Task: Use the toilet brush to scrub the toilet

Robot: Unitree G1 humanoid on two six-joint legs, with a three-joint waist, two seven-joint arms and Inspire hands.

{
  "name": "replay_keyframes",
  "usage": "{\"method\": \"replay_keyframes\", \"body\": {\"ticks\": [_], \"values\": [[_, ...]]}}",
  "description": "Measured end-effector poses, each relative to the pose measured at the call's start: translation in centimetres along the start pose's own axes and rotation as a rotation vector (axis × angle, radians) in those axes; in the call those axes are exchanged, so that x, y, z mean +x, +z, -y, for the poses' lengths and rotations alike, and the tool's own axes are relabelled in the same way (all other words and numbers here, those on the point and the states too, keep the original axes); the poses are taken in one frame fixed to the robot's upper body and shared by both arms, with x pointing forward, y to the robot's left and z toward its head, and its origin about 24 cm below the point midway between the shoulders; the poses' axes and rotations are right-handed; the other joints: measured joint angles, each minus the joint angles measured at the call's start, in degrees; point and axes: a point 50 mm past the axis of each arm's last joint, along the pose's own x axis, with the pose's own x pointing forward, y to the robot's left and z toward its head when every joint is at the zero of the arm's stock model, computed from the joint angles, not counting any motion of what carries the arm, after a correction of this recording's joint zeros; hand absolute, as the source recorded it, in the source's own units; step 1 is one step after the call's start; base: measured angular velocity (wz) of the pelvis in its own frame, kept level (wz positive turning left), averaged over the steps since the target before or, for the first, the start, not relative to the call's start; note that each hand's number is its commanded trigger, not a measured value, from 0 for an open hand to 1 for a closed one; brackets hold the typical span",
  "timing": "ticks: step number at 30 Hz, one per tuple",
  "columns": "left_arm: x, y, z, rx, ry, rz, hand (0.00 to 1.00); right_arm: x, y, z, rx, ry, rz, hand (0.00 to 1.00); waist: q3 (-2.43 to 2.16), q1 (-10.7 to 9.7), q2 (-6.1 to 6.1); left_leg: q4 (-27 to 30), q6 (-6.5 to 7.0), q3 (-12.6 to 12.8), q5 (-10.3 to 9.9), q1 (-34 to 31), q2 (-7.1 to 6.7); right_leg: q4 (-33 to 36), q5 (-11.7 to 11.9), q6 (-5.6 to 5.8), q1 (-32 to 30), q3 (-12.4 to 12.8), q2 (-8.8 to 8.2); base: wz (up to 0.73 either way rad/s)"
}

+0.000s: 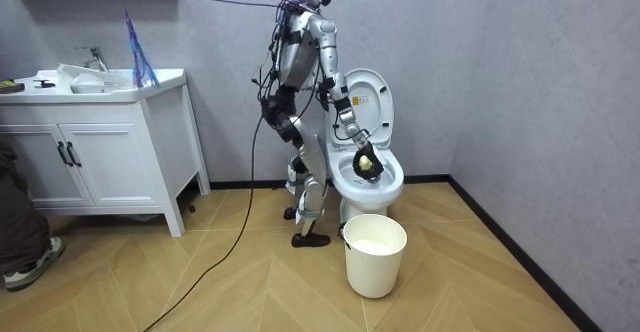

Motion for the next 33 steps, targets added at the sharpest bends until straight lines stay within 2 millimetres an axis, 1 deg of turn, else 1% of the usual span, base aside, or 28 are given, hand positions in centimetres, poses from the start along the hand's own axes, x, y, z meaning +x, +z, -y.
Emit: {"method": "replay_keyframes", "body": {"ticks": [5,6,8,10,11,15,16,17,18,19,20,21,22,23,24,25,26,27,29,30,33], "values": [[0.7,0.7,-0.6,-0.004,0.065,0.035,0.0,0.6,1.2,1.8,0.008,-0.082,0.027,1.0,0.05,1.03,0.18,2.0,-0.01,0.48,-0.05,-4.86,0.01,2.45,-0.18,-0.28,-5.31,0.68,-0.19,-0.01],[1.0,0.9,-0.8,-0.006,0.084,0.045,0.0,0.7,1.5,2.3,0.0,-0.098,0.029,1.0,0.07,1.54,0.22,2.62,-0.03,0.76,-0.06,-6.2,0.29,2.82,-0.09,-0.45,-6.61,0.75,-0.07,0.0],[1.3,1.1,-1.0,-0.008,0.108,0.056,0.0,0.9,1.8,2.9,-0.022,-0.113,0.031,1.0,0.05,1.76,0.45,3.52,-0.09,0.73,-0.09,-7.87,0.4,3.66,-0.09,-0.68,-8.2,0.73,-0.07,0.02],[1.4,1.3,-1.2,-0.008,0.128,0.06,0.0,1.0,1.7,3.5,-0.04,-0.131,0.035,1.0,0.24,1.78,0.79,4.32,-0.19,0.64,-0.15,-9.0,0.48,4.29,-0.12,-0.84,-9.22,0.69,-0.08,0.02],[1.5,1.3,-1.3,-0.008,0.136,0.062,0.0,1.0,1.6,3.8,-0.06,-0.144,0.041,1.0,0.63,1.77,1.26,4.81,-0.41,0.41,-0.33,-9.36,0.53,4.41,-0.13,-0.92,-9.35,0.59,-0.09,0.0],[1.9,1.5,-1.7,-0.005,0.157,0.076,0.0,1.0,1.6,3.8,-0.142,-0.147,0.058,1.0,0.5,2.04,2.38,5.54,-0.75,0.25,-0.32,-11.76,0.5,5.21,-0.12,-0.98,-11.77,0.64,0.07,0.01],[1.9,1.5,-1.7,-0.005,0.162,0.079,0.0,1.0,1.7,3.7,-0.165,-0.146,0.064,1.0,0.48,2.3,2.43,5.59,-0.85,0.29,-0.25,-12.07,0.51,5.26,-0.04,-1.06,-12.18,0.76,0.14,-0.09],[2.0,1.6,-1.9,-0.004,0.17,0.083,0.0,1.0,2.0,3.8,-0.216,-0.157,0.082,1.0,0.47,2.99,2.48,5.73,-0.94,0.28,-0.2,-12.84,0.53,5.16,0.26,-1.25,-12.99,1.03,0.53,-0.11],[2.2,1.6,-2.0,-0.005,0.179,0.086,0.0,1.0,2.3,4.2,-0.263,-0.173,0.092,1.0,0.46,3.2,2.51,5.72,-1.05,0.35,-0.13,-13.24,0.65,5.11,0.39,-1.42,-13.39,1.01,0.68,-0.1],[2.3,1.7,-2.0,-0.01,0.18,0.087,0.0,1.0,2.2,4.3,-0.279,-0.179,0.089,1.0,0.4,3.47,2.62,5.78,-1.05,0.35,-0.14,-13.43,0.88,5.04,0.43,-1.49,-13.49,0.89,0.66,0.0],[2.5,1.9,-2.0,-0.024,0.183,0.089,0.0,1.1,2.1,4.6,-0.313,-0.192,0.081,1.0,0.37,4.05,3.02,5.98,-1.13,0.31,-0.11,-13.81,1.54,4.67,0.64,-1.81,-13.5,0.5,0.82,-0.05],[2.6,2.0,-2.0,-0.036,0.184,0.089,0.0,1.1,2.1,4.8,-0.329,-0.203,0.076,1.0,0.39,4.71,3.16,5.98,-1.35,0.21,-0.03,-14.03,1.82,4.1,0.99,-2.13,-13.48,0.29,1.37,-0.07],[2.7,2.0,-2.0,-0.041,0.186,0.087,0.0,1.1,2.1,4.8,-0.337,-0.204,0.076,1.0,0.29,4.85,3.41,6.0,-1.44,0.22,-0.05,-14.11,2.13,3.92,1.1,-2.27,-13.47,0.19,1.58,-0.07],[2.7,1.9,-2.0,-0.051,0.192,0.078,0.0,1.1,2.5,5.0,-0.348,-0.217,0.081,1.0,0.34,4.88,3.62,5.99,-1.61,0.0,-0.05,-14.29,2.39,3.51,1.23,-2.49,-13.35,-0.24,1.87,-0.06],[2.6,1.8,-2.1,-0.054,0.201,0.069,0.0,1.0,2.8,4.9,-0.373,-0.229,0.094,1.0,0.35,4.88,3.87,5.77,-1.76,-0.14,-0.08,-14.33,2.78,2.84,1.43,-2.66,-13.23,-0.39,2.36,-0.06],[2.5,1.7,-2.1,-0.053,0.206,0.064,0.0,0.9,3.0,4.9,-0.378,-0.234,0.098,1.0,0.26,4.89,4.09,5.69,-1.9,-0.17,-0.08,-14.34,2.98,2.51,1.51,-2.73,-13.16,-0.49,2.57,-0.08],[2.4,1.6,-2.1,-0.056,0.213,0.053,0.0,0.8,3.0,4.6,-0.387,-0.232,0.1,1.0,0.33,4.83,4.15,5.43,-2.19,-0.28,0.0,-14.31,3.24,2.04,1.63,-2.85,-13.0,-0.66,2.94,-0.06],[2.3,1.5,-2.1,-0.053,0.22,0.043,0.0,0.7,3.4,4.3,-0.383,-0.233,0.109,1.0,0.16,4.84,4.41,5.23,-2.41,-0.28,0.02,-14.27,3.42,1.81,1.71,-3.03,-13.0,-0.63,3.53,-0.07],[2.1,1.2,-2.1,-0.046,0.235,0.026,0.0,0.6,3.8,4.2,-0.394,-0.244,0.12,1.0,-0.08,4.77,4.75,5.11,-2.65,-0.34,-0.07,-14.24,3.79,1.28,1.9,-3.31,-12.85,-0.59,3.87,-0.09],[1.9,1.0,-2.0,-0.042,0.234,0.016,0.0,0.5,3.9,3.9,-0.396,-0.242,0.125,1.0,-0.12,4.75,4.87,5.15,-2.65,-0.46,-0.04,-13.92,3.95,1.21,1.94,-3.41,-12.46,-0.57,4.37,-0.07],[1.6,0.7,-1.7,-0.051,0.221,-0.017,0.0,0.2,4.0,2.9,-0.395,-0.223,0.12,1.0,-0.14,4.6,4.95,4.56,-2.85,-0.29,-0.19,-12.39,4.4,0.53,1.71,-3.58,-10.92,-0.59,4.76,-0.03]]}}
